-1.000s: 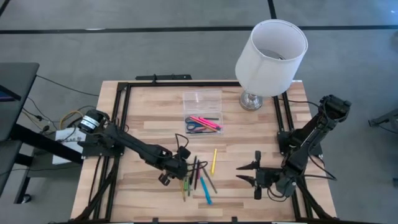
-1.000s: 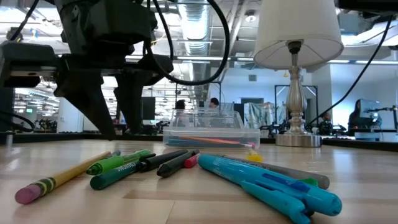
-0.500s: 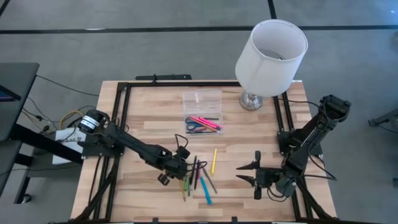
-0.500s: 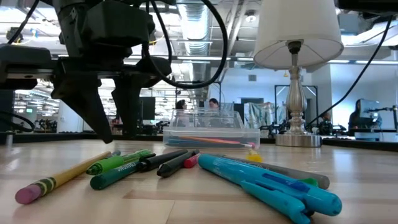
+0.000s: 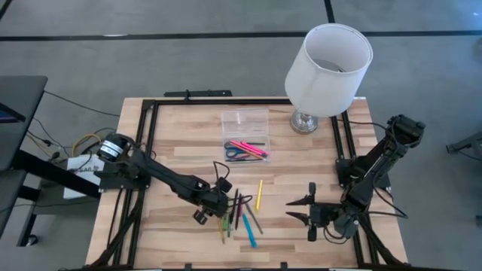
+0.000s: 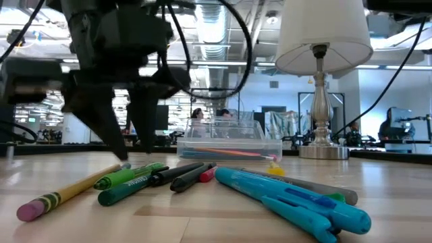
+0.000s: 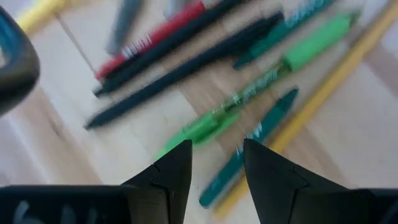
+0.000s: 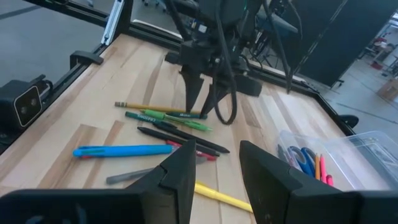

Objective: Pick & place school supplies into a supply box
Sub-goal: Put the left green crayon into the supply box

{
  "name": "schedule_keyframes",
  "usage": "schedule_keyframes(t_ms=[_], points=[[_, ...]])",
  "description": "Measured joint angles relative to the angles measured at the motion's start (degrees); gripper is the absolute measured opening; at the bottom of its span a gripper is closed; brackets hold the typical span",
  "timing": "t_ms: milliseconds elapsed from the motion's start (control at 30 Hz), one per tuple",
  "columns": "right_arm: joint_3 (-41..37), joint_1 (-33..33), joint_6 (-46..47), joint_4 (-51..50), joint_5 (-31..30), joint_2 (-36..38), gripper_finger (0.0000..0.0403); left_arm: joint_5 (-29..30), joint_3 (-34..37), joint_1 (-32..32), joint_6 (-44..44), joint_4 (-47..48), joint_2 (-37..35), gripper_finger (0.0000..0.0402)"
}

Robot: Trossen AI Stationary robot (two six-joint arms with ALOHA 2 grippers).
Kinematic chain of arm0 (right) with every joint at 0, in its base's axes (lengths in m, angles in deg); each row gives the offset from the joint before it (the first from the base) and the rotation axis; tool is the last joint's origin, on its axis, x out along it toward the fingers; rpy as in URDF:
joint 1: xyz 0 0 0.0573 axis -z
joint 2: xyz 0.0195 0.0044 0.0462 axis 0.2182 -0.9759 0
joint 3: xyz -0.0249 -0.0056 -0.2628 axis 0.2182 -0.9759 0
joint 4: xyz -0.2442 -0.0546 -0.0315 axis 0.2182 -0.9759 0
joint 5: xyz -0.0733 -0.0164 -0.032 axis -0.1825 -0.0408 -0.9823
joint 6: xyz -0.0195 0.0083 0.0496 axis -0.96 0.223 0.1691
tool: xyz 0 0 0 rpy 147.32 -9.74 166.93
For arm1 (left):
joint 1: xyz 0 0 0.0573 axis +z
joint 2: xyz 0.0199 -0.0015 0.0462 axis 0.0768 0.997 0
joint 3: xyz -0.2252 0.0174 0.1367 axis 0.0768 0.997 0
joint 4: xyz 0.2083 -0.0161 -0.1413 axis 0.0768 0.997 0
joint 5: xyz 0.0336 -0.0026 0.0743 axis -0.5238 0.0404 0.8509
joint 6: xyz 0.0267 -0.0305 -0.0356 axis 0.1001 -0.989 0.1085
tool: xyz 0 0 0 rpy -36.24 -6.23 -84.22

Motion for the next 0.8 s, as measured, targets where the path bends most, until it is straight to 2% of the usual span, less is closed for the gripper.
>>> schedule_keyframes(t_ms=[500,800], points=[[-0.02,0.01,1.09,-1.2,-0.08,-0.01,0.0118,-0.87,-0.07,0.16,0.09,0.37,2.11,0.0139],[-0.02,0.0,1.11,-1.22,-0.09,0.0,0.0118,-5.94,-0.07,2.5,-3.91,1.95,2.11,0.0139]])
